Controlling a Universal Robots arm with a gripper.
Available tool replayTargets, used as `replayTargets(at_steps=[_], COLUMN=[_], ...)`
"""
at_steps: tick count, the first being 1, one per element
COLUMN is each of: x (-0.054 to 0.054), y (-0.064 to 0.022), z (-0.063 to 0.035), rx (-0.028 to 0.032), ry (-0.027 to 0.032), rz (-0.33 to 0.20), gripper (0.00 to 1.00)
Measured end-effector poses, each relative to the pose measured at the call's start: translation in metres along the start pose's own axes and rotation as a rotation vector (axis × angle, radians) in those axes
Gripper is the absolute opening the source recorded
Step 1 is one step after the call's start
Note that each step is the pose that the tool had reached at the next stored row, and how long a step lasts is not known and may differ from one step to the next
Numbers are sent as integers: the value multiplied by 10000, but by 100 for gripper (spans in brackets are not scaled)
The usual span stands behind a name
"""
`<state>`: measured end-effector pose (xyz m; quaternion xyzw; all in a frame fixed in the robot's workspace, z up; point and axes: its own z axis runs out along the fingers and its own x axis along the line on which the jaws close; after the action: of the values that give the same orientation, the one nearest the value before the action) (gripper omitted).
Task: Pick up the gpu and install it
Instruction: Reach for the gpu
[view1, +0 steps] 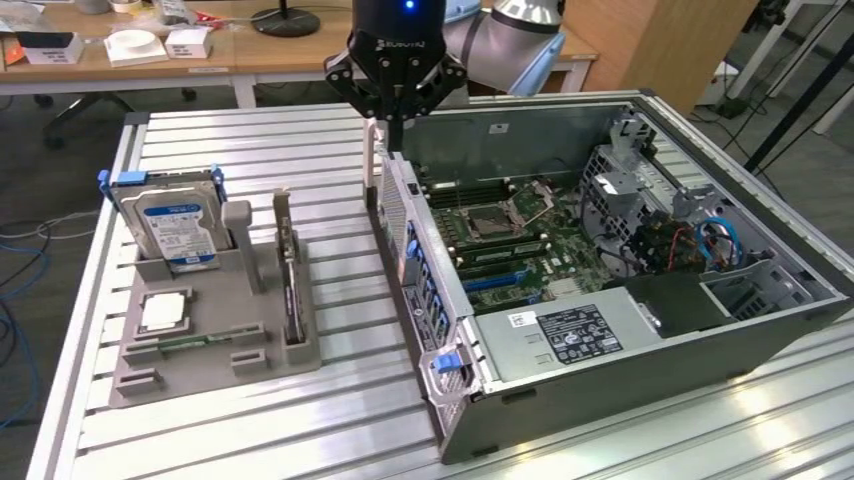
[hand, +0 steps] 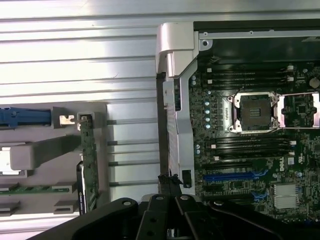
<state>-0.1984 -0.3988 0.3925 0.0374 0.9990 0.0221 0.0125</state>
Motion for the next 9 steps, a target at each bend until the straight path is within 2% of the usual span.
replayTargets(at_steps=[9], x=[92], y=[-7], z=[-1], rx=[-1], ry=[0], rz=[0], gripper=[11])
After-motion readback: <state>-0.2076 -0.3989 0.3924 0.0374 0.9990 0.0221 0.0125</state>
